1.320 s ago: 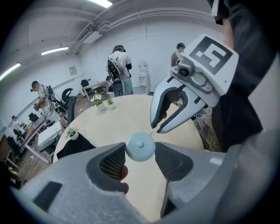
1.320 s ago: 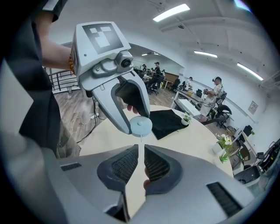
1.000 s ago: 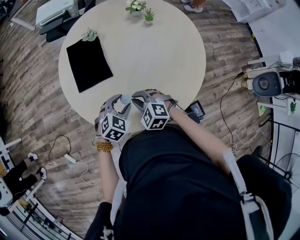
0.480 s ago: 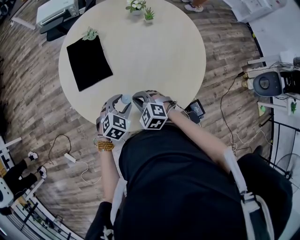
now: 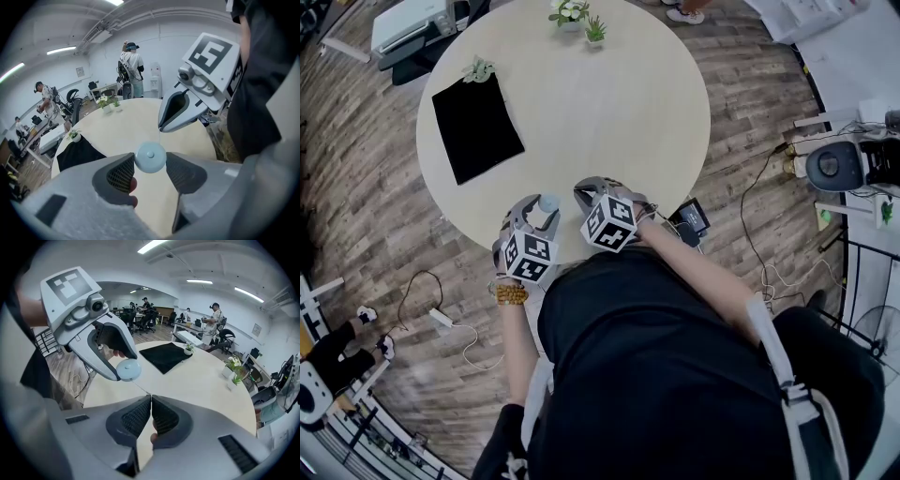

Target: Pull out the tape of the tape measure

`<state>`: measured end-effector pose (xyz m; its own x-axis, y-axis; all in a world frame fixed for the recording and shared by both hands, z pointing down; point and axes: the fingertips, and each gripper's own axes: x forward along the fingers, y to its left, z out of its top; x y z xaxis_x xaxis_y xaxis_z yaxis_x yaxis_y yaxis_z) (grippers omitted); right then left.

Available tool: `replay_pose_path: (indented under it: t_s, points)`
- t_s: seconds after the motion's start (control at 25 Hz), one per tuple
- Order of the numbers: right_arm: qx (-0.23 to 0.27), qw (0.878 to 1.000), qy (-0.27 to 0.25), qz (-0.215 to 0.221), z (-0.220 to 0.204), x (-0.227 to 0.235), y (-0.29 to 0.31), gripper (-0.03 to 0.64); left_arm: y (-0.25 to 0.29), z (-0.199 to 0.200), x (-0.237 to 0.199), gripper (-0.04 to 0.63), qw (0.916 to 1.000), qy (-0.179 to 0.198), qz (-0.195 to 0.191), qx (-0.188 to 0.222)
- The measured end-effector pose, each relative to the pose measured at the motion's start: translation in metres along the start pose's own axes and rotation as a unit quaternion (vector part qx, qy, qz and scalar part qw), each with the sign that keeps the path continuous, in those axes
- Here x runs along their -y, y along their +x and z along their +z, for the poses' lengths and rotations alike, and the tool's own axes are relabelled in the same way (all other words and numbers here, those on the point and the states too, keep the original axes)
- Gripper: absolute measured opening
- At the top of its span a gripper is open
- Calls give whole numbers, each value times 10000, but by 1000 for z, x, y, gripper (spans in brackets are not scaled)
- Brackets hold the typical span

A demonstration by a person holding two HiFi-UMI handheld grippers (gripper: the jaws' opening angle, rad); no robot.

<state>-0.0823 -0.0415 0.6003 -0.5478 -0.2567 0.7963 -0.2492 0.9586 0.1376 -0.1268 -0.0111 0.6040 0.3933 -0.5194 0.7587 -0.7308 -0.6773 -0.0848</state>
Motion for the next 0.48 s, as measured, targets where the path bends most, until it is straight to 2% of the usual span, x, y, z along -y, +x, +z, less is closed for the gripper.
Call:
replay_pose_path:
  t_s: [0.28, 0.48]
  points:
    - [-115, 9995, 274, -59, -6, 6, 1, 9, 7, -1, -1, 222, 9999, -137, 48, 72]
    - [-329, 9970, 613, -345, -20, 24, 2, 8, 7, -11, -3, 222, 9999, -93, 107, -79]
